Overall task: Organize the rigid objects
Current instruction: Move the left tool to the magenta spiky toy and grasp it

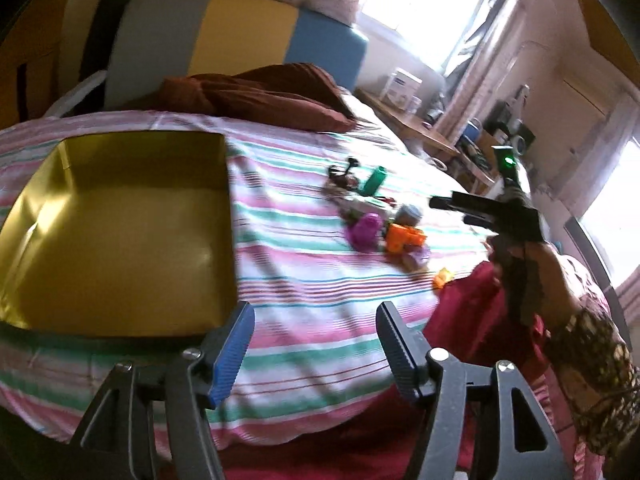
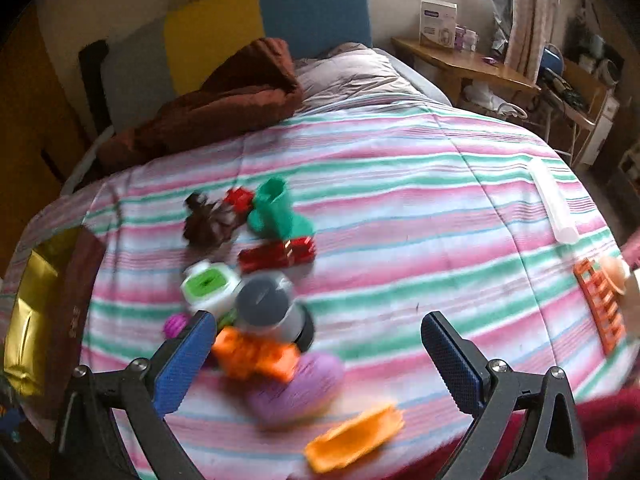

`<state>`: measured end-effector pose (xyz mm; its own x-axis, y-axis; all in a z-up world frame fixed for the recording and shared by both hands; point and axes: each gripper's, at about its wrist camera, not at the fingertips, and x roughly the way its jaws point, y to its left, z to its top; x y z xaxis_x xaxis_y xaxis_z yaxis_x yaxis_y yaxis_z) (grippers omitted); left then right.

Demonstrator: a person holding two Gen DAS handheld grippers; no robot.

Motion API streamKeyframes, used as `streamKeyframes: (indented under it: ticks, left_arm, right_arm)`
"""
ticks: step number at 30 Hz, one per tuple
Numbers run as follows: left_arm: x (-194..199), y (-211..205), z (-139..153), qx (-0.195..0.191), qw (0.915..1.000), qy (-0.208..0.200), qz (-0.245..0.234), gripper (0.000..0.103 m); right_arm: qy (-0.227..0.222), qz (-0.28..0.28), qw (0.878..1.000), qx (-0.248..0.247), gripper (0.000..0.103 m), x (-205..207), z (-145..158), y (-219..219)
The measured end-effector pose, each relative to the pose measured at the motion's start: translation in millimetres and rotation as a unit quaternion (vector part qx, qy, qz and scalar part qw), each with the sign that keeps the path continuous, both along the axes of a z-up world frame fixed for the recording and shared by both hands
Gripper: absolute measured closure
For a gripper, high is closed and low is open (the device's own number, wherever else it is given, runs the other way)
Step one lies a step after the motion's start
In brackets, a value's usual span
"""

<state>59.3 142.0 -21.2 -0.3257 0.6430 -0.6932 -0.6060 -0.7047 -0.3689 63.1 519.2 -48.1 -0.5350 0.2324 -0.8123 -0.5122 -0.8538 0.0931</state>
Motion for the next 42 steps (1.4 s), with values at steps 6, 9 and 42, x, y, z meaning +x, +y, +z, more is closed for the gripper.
streamKeyframes:
  ticks: [6, 9, 42]
  left_arm:
    - [-12.5, 48.1, -14.7, -0.011, 0.9958, -0.072, -0.055, 0.036]
    - [-17.2, 72.5, -17.4, -0.027, 0.9957, -0.060, -0.066, 0.036]
    - [-61.5, 195.1, -92.0, -0.039, 0.9948, 0.042, -0.084, 0.069]
  right_arm:
    - [0.021, -0.018, 0.999, -0.022, 0.000, -4.4, -15.4, 14.2]
    - [0.046, -0.011, 0.998, -0.034, 0.000, -4.1, -13.3, 15.3]
    - [0.075, -0.024, 0.994, -0.081, 0.000, -0.9, -15.3, 24.0]
